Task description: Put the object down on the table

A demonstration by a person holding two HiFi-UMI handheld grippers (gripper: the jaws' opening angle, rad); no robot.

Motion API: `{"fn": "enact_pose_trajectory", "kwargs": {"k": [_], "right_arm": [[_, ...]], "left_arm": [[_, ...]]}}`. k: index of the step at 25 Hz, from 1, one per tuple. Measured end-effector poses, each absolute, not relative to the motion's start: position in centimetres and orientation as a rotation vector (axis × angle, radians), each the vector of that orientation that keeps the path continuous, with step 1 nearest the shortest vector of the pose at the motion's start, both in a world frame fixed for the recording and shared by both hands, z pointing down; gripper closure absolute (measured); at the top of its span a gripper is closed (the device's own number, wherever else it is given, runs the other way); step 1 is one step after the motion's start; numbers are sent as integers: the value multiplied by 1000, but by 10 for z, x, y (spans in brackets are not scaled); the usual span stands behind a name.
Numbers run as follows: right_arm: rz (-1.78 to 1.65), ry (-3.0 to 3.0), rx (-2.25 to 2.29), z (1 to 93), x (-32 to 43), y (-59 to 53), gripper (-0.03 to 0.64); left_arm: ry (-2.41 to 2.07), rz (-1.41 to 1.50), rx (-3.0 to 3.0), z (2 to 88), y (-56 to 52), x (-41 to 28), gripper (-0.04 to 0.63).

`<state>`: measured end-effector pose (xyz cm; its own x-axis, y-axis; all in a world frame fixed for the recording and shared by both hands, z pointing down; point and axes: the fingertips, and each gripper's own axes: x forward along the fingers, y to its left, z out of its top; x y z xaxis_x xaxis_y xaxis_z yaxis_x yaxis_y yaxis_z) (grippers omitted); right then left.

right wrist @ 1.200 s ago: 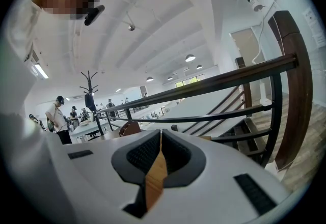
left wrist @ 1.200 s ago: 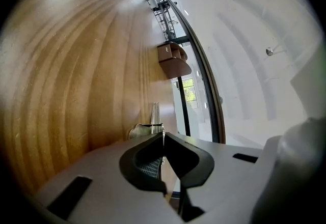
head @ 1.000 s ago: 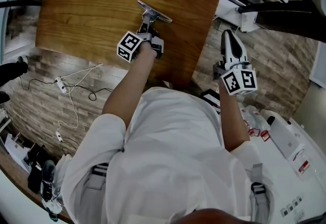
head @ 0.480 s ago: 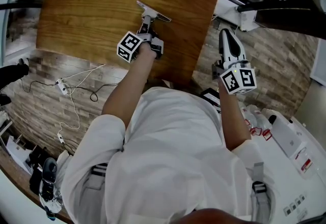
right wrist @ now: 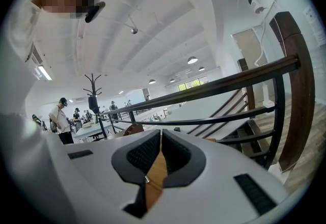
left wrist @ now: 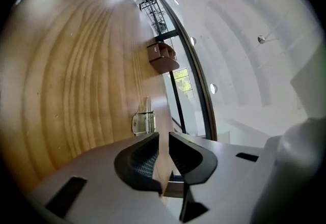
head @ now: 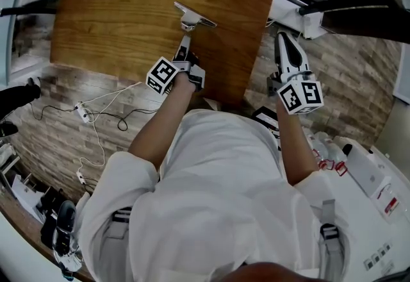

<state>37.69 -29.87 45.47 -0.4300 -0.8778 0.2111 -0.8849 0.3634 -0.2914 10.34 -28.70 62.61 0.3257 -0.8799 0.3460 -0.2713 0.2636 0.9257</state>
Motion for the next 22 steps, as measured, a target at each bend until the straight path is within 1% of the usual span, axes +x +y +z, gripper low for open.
{"fn": "enact_pose_trajectory", "kwargs": {"k": [6,10,15,18,22], "right_arm": [[539,-2607,1667,441,352,-295,589],[509,-2640,1667,424,327,-290,589],[419,-2654,1688,392,290,-282,589],[354,-2644,1712,373,270,-278,589],[187,-2637,1671,351,237,-270,589]], "left_arm": [[-1173,-670,1440,555,-275,76,573],[-1170,-668,1703,488,-283,53,580],[-1254,-535,2075,407,-289,14,581],[-1262,-361,2284,377,-292,3,581],[-1286,-140,2576,348,-295,-1,581]]}}
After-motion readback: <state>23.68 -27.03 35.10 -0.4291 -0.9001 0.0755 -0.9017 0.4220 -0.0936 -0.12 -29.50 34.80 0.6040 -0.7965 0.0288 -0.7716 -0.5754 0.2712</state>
